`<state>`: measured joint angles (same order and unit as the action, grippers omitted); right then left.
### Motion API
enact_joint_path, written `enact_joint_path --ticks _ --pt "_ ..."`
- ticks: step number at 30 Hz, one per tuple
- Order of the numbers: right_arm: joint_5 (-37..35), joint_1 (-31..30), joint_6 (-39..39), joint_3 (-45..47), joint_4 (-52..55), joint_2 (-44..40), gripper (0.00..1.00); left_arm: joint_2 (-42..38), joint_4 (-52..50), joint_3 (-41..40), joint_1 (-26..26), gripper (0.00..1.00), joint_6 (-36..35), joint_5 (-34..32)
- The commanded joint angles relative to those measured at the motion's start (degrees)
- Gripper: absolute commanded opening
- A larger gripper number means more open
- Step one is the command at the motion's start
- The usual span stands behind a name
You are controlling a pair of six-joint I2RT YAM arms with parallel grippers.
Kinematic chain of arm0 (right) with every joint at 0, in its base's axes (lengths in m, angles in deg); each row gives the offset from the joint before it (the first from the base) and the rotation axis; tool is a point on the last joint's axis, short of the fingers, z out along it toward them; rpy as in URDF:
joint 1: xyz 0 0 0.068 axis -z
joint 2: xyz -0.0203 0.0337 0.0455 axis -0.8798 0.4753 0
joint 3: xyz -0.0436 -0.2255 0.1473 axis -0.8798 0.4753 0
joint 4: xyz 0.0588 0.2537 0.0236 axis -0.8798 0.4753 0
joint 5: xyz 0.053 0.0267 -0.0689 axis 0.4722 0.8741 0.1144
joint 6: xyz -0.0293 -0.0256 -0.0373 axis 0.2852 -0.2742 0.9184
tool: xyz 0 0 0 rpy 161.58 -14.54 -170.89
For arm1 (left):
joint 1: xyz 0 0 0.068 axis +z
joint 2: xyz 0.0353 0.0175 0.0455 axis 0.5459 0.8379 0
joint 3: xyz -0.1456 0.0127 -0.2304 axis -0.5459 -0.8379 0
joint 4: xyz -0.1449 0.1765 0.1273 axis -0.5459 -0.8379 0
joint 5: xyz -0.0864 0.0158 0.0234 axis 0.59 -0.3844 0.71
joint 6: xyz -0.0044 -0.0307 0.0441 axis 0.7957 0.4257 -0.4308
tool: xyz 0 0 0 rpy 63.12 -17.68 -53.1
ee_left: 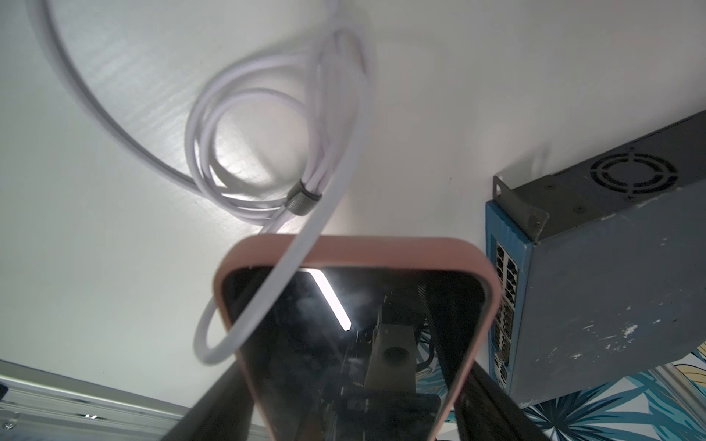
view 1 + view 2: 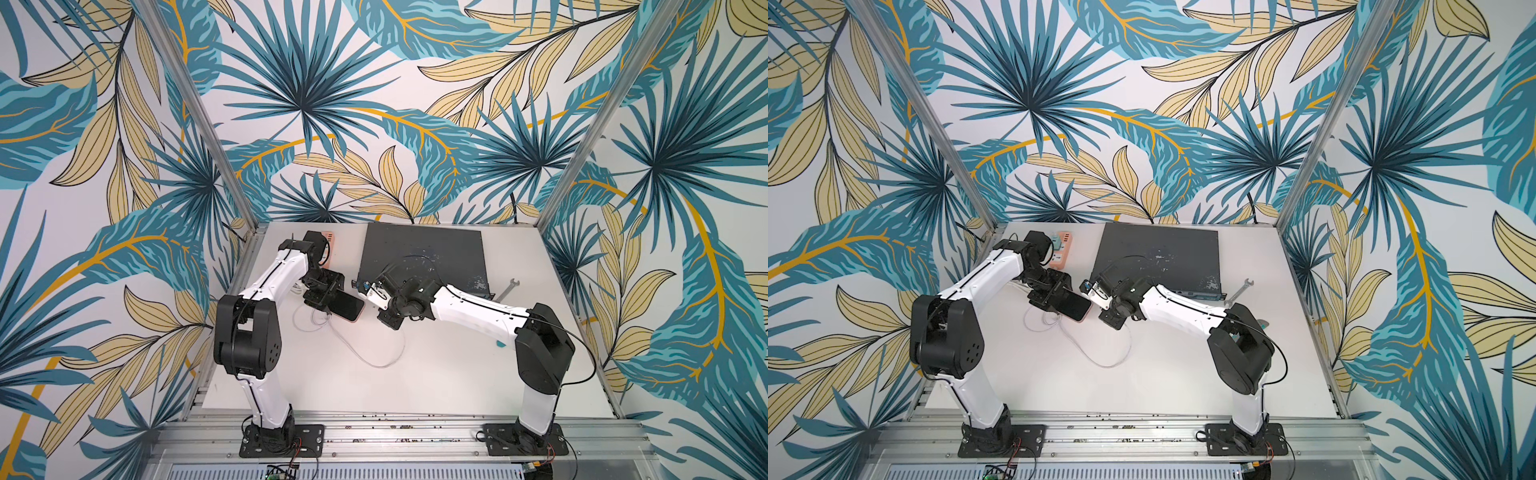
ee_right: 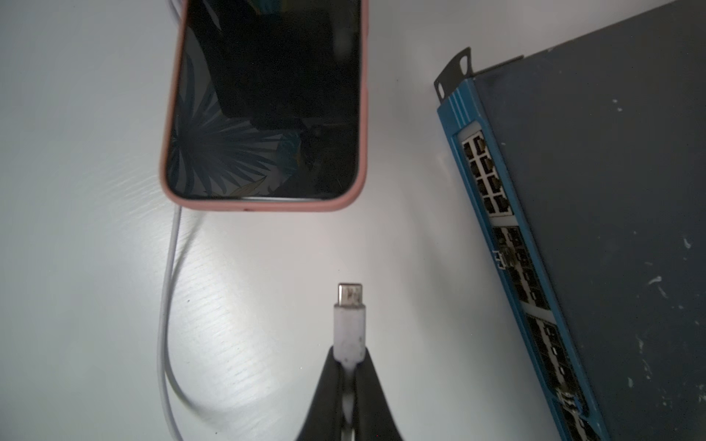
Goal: Plug the charging cable into the phone
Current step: Pick up the phone at the center of the board, then insert the charging cable into the phone.
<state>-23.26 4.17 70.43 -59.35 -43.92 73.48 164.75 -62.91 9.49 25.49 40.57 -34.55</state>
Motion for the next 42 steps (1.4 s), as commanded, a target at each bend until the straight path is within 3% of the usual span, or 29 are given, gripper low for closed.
enact_joint_path --ticks 1,21,42 --pt "1.09 -0.70 0.70 -1.80 1.59 1.07 0.00 0.52 -0.67 0.23 0.68 0.00 -0.87 1.54" --pt "6.93 -2.25 0.16 -2.67 2.12 2.65 0.00 0.17 1.04 -0.89 1.88 0.00 -0.73 2.96" --pt "6.15 -2.31 0.16 -3.99 1.81 4.23 0.00 -0.06 1.65 -1.42 1.83 0.00 -0.95 3.80"
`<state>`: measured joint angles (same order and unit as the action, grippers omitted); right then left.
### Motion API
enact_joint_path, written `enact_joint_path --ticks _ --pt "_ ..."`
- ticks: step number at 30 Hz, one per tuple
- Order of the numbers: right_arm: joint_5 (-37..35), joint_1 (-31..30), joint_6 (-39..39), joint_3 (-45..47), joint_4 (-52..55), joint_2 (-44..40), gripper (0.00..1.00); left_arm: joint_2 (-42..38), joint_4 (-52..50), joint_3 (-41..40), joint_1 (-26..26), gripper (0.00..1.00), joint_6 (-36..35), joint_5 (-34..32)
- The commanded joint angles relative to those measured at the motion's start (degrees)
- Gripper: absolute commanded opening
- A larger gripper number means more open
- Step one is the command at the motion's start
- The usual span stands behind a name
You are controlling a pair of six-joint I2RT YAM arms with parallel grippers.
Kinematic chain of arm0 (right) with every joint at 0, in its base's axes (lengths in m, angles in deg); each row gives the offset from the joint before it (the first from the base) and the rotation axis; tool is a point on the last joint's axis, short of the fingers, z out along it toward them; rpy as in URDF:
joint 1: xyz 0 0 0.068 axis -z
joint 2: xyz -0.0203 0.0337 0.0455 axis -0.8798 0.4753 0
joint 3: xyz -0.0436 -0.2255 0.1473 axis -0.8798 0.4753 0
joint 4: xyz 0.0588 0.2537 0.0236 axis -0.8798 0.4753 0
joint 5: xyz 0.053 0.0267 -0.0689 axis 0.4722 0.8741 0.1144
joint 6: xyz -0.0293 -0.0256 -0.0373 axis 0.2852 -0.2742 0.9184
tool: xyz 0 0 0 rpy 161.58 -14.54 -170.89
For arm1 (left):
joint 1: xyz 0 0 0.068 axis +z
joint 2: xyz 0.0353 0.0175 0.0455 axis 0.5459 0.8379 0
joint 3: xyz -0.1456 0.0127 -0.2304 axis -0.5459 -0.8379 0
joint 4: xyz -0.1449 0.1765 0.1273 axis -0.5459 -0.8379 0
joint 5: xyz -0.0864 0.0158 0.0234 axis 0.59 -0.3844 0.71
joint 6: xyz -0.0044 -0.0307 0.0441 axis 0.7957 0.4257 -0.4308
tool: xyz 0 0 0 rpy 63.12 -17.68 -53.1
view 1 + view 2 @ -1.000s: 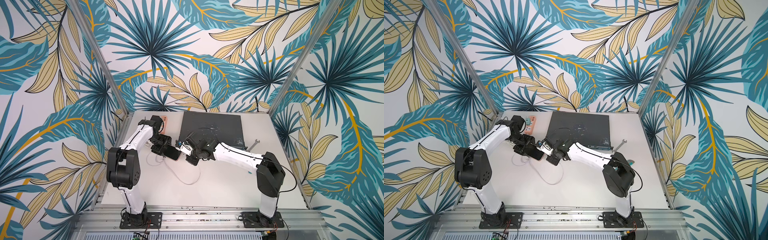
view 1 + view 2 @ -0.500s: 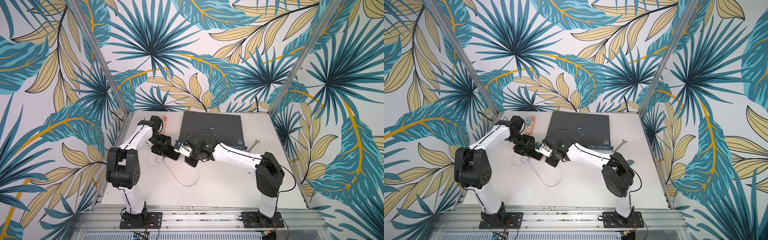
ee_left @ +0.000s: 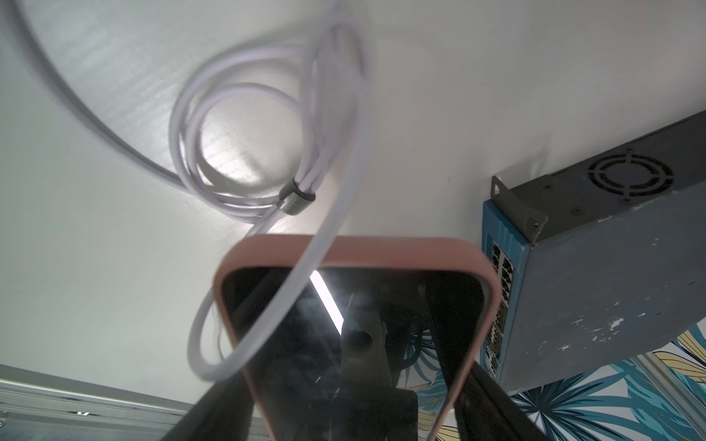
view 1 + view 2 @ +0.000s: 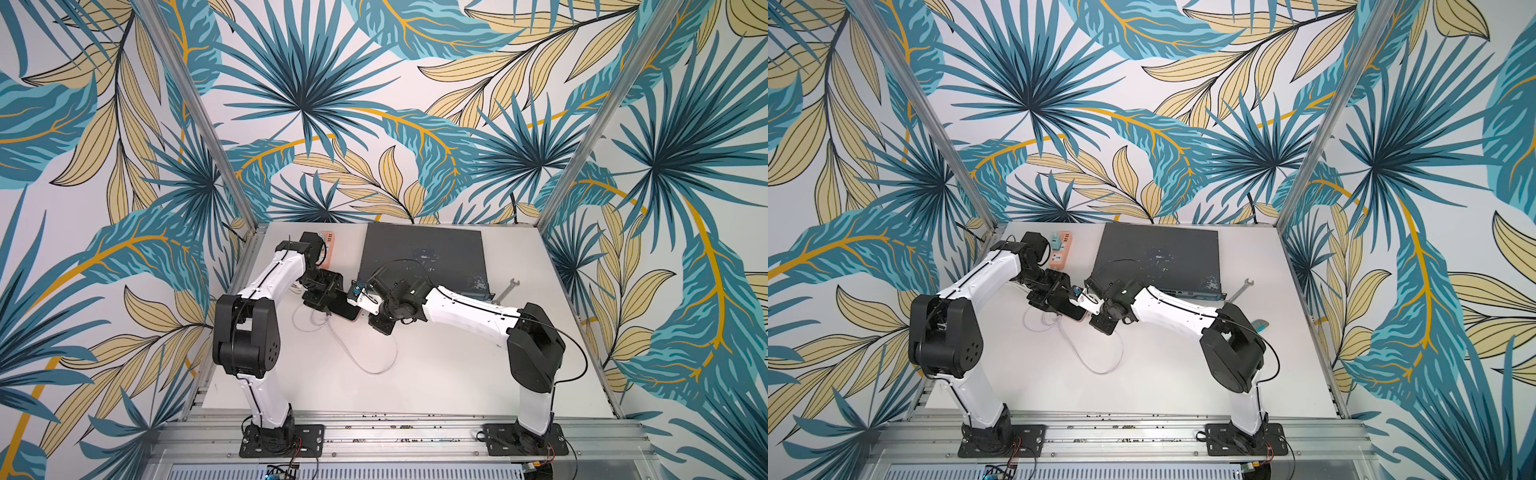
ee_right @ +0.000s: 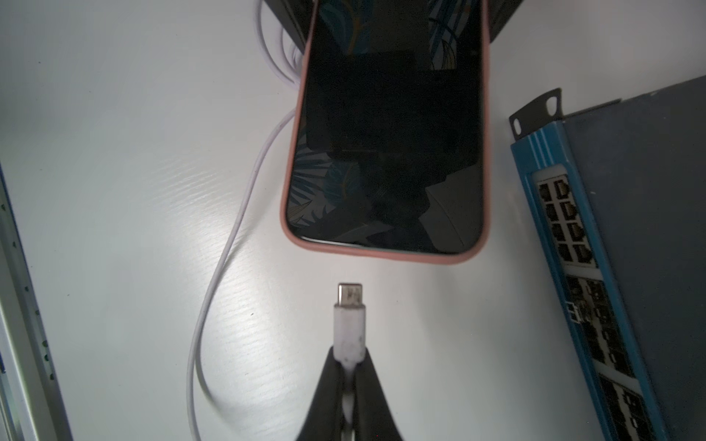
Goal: Plug the charging cable into the phone
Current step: Insert the charging cable into the phone.
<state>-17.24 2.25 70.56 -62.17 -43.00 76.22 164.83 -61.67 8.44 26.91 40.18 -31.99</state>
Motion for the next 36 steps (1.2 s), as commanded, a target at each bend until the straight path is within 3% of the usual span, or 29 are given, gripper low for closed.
enact_joint_path --ticks 1,36 --pt "0.19 -0.38 -0.04 -1.22 0.91 1.64 0.00 -0.18 0.47 -0.39 0.33 0.00 -0.50 1.46" --pt "-0.57 -0.37 -0.03 -0.96 0.59 1.86 0.00 -0.80 1.77 -1.71 -0.66 0.00 -0.75 2.55"
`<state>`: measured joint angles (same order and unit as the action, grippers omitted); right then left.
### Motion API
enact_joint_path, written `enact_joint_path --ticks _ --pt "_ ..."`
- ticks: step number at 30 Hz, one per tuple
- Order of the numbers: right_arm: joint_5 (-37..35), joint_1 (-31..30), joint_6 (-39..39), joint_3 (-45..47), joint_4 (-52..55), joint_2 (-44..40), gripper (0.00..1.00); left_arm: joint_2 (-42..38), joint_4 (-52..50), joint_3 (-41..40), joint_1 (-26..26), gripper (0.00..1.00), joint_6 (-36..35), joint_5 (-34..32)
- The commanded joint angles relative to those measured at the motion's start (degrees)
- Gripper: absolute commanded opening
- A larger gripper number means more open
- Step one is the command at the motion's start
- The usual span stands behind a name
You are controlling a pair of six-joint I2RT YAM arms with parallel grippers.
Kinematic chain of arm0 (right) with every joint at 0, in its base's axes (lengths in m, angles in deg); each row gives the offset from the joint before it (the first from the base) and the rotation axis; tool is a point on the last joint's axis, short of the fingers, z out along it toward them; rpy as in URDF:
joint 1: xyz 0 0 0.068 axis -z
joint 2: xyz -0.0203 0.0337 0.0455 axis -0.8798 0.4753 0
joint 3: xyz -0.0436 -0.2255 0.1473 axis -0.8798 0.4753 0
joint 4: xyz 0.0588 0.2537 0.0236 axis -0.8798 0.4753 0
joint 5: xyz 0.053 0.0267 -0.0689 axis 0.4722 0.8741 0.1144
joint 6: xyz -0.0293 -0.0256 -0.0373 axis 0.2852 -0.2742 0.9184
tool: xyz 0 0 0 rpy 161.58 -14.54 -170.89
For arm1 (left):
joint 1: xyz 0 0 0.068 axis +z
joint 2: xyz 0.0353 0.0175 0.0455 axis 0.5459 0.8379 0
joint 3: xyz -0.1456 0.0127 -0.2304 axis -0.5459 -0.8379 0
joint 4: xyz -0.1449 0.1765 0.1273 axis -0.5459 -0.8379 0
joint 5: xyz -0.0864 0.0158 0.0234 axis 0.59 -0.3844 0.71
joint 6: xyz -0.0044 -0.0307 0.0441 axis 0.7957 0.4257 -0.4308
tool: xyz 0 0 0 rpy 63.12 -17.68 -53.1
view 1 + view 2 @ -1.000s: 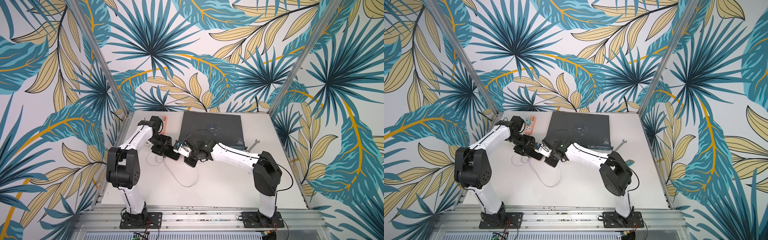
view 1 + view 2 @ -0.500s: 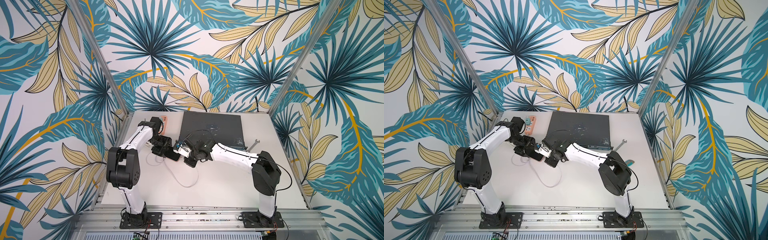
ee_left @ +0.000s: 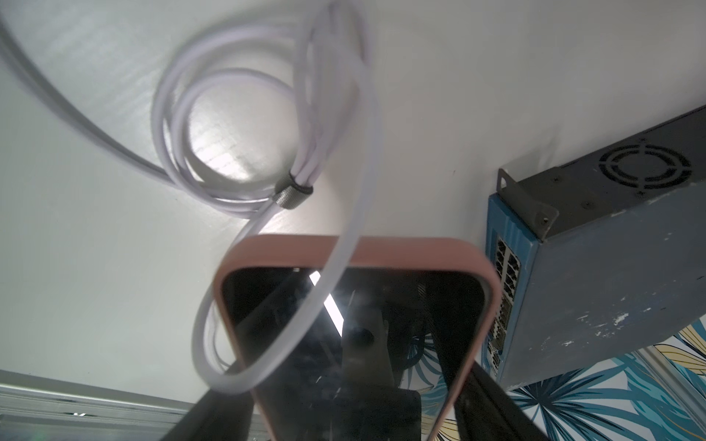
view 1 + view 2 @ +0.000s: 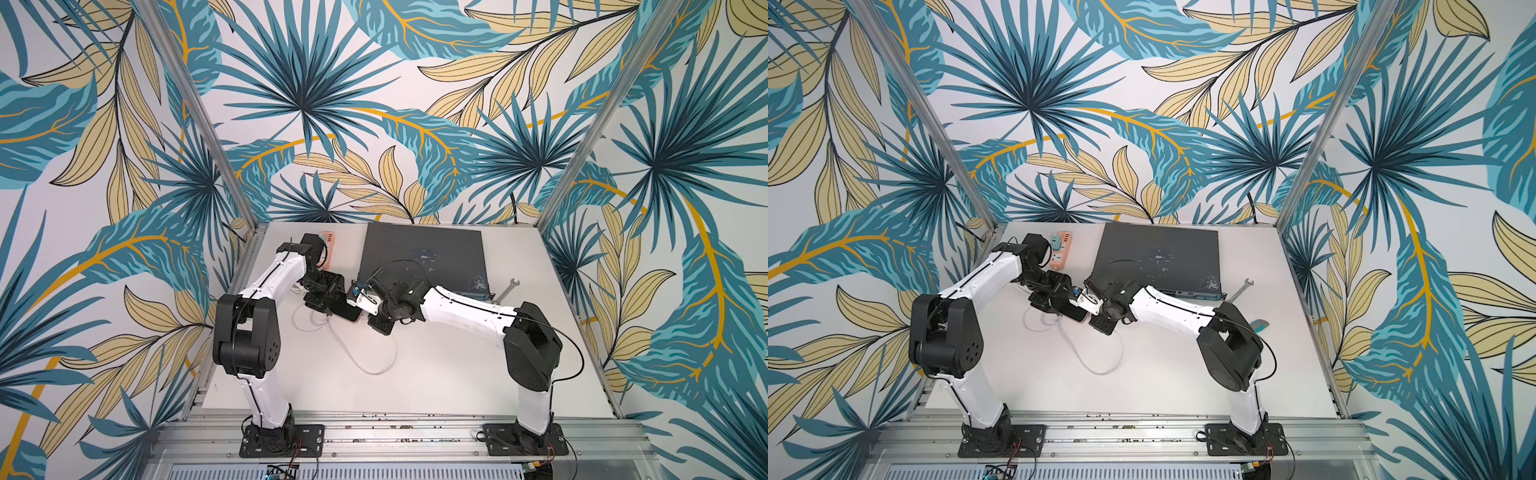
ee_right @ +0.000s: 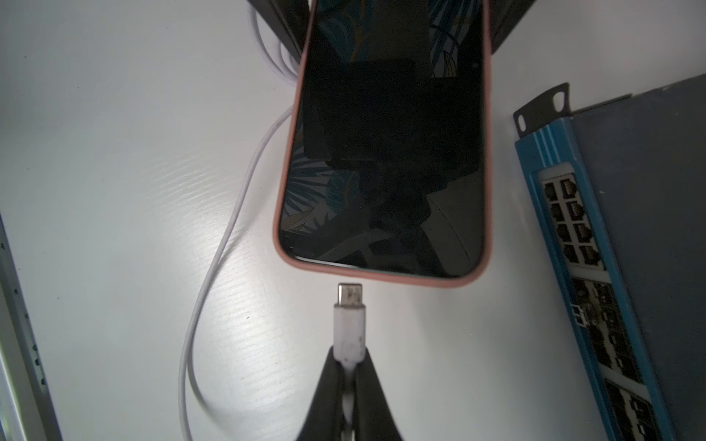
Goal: Plug the charging cable into the phone
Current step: Insert the charging cable into the phone.
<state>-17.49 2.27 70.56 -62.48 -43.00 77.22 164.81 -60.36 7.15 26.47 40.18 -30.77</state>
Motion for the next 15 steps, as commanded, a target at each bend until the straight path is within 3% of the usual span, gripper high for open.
enact_joint_path --ticks 1,15 --pt "-0.43 -0.41 -0.01 -0.54 0.58 0.84 0.00 -0.84 0.44 -0.51 -0.24 0.00 -0.81 1.33" --pt "-0.67 -0.39 0.21 -0.02 0.37 1.03 0.00 -1.06 1.55 -1.01 -0.30 0.00 -0.96 2.38"
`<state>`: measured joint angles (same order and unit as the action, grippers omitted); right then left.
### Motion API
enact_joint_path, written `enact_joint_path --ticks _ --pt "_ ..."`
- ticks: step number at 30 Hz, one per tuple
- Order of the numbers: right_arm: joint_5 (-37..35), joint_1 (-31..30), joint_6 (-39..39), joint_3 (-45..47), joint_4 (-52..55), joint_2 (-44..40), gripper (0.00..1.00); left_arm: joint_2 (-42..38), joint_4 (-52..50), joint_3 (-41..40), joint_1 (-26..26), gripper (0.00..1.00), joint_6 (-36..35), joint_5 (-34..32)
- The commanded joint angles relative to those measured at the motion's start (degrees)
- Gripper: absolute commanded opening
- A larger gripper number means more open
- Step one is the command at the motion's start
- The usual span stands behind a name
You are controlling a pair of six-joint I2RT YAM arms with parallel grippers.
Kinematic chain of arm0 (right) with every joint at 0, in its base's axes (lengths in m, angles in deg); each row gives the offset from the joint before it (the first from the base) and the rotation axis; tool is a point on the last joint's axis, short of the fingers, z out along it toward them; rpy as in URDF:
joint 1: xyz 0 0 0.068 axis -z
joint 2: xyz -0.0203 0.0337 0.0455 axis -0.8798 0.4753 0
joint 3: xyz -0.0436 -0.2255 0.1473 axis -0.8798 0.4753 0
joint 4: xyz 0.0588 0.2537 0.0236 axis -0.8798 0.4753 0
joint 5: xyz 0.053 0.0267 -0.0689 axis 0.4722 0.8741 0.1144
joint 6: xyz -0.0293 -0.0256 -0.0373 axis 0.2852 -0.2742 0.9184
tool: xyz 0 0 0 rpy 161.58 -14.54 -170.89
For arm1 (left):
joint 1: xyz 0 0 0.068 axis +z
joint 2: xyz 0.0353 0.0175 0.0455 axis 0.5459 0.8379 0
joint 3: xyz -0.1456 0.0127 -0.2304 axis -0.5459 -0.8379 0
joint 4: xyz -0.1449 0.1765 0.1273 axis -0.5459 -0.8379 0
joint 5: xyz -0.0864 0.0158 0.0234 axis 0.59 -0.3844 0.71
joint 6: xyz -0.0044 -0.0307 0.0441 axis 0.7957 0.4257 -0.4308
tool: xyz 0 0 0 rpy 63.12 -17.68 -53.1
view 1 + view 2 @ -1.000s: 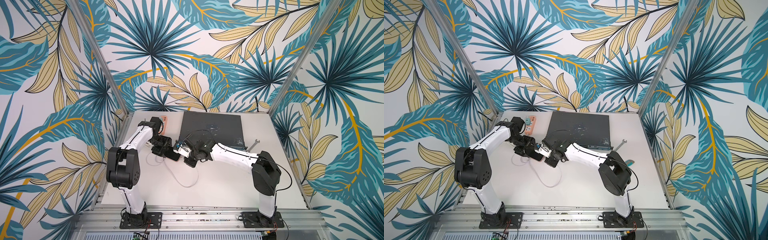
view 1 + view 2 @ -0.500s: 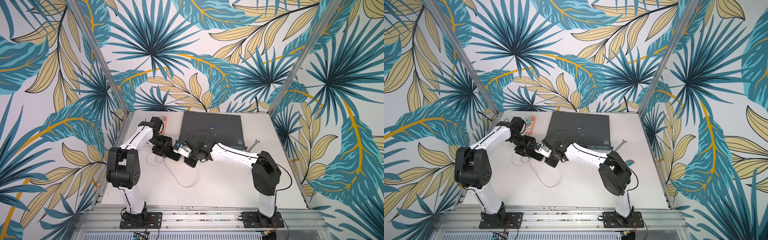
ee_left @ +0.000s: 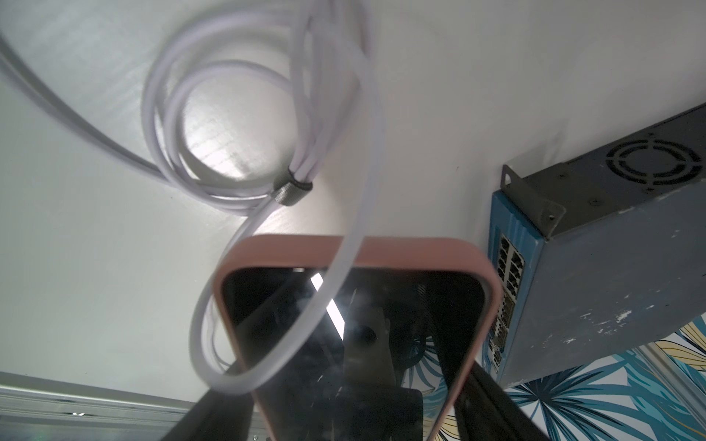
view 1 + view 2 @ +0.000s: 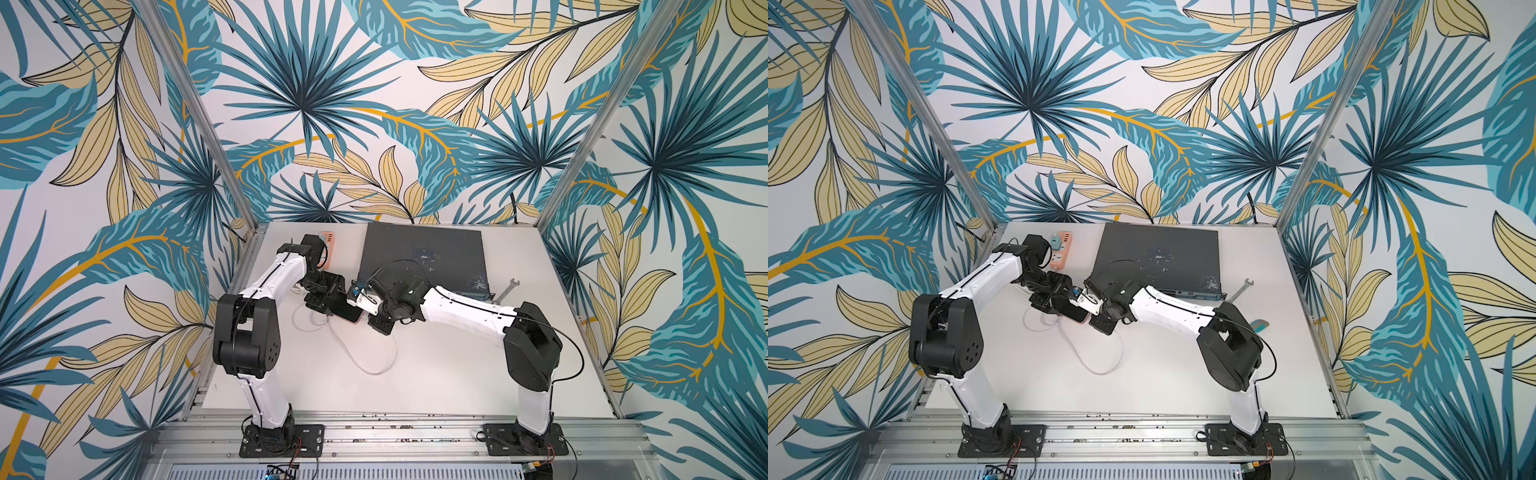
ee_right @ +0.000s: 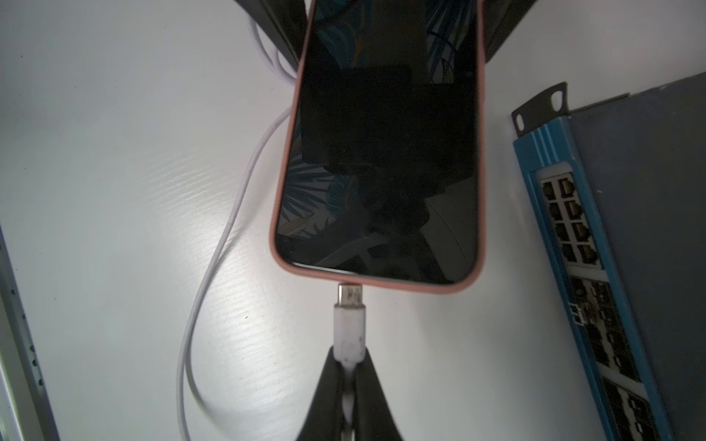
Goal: Plug the charging cable into the phone
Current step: Insert the charging cable into the phone.
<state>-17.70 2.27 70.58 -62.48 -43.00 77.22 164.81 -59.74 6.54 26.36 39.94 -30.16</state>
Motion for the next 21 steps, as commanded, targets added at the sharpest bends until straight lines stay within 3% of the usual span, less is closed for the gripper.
enact_joint_path --ticks 1,21 --pt "-0.53 -0.39 0.23 0.08 0.32 1.02 0.00 -1.04 1.14 -0.37 -0.15 0.00 -0.75 1.85" --pt "-2.73 0.07 0.64 0.15 -0.11 1.36 0.00 -1.59 0.69 -1.08 -1.09 0.00 -1.42 2.11"
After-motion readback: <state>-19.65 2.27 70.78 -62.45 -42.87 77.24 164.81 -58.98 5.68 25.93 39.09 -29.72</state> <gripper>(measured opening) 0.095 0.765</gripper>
